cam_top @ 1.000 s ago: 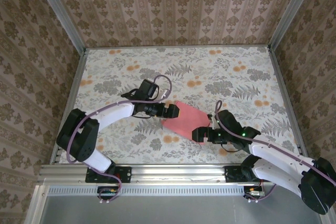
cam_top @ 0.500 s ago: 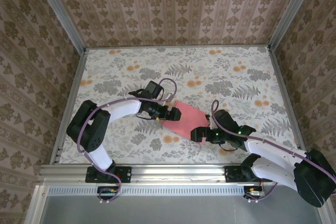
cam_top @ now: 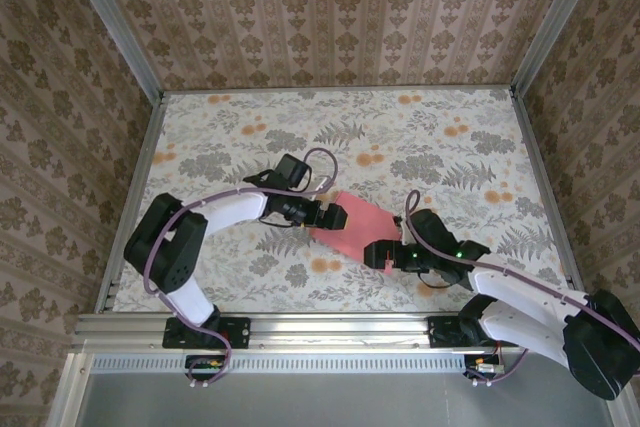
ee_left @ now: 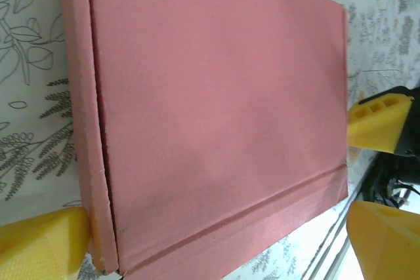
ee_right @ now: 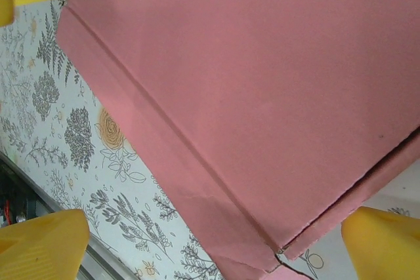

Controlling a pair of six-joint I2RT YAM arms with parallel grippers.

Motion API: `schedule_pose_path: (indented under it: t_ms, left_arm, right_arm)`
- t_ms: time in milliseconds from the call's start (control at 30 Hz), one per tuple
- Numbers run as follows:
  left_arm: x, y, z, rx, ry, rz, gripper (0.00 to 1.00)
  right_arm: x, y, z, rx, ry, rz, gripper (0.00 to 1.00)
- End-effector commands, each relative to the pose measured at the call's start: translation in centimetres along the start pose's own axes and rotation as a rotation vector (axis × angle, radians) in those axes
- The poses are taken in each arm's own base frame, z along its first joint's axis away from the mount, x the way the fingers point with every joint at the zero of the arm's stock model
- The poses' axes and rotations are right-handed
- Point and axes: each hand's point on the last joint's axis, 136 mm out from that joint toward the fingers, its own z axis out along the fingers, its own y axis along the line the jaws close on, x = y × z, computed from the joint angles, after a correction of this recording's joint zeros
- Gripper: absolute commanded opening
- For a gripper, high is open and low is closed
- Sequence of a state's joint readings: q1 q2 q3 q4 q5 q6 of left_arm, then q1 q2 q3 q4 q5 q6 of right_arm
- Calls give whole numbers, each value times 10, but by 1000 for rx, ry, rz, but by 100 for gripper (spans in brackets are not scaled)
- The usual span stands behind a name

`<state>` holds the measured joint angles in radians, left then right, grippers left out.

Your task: Fold the paper box

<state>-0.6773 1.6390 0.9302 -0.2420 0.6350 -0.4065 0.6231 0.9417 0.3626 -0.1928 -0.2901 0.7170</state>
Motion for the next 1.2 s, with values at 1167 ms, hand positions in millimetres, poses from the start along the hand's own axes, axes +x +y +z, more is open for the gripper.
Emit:
schedule_pose_path:
  t_ms: [1167]
  left_arm:
    - [6,-55,-73,58,-123,-60,99]
  right_arm:
    - [-55,43,-55,-18,-114,-68,100]
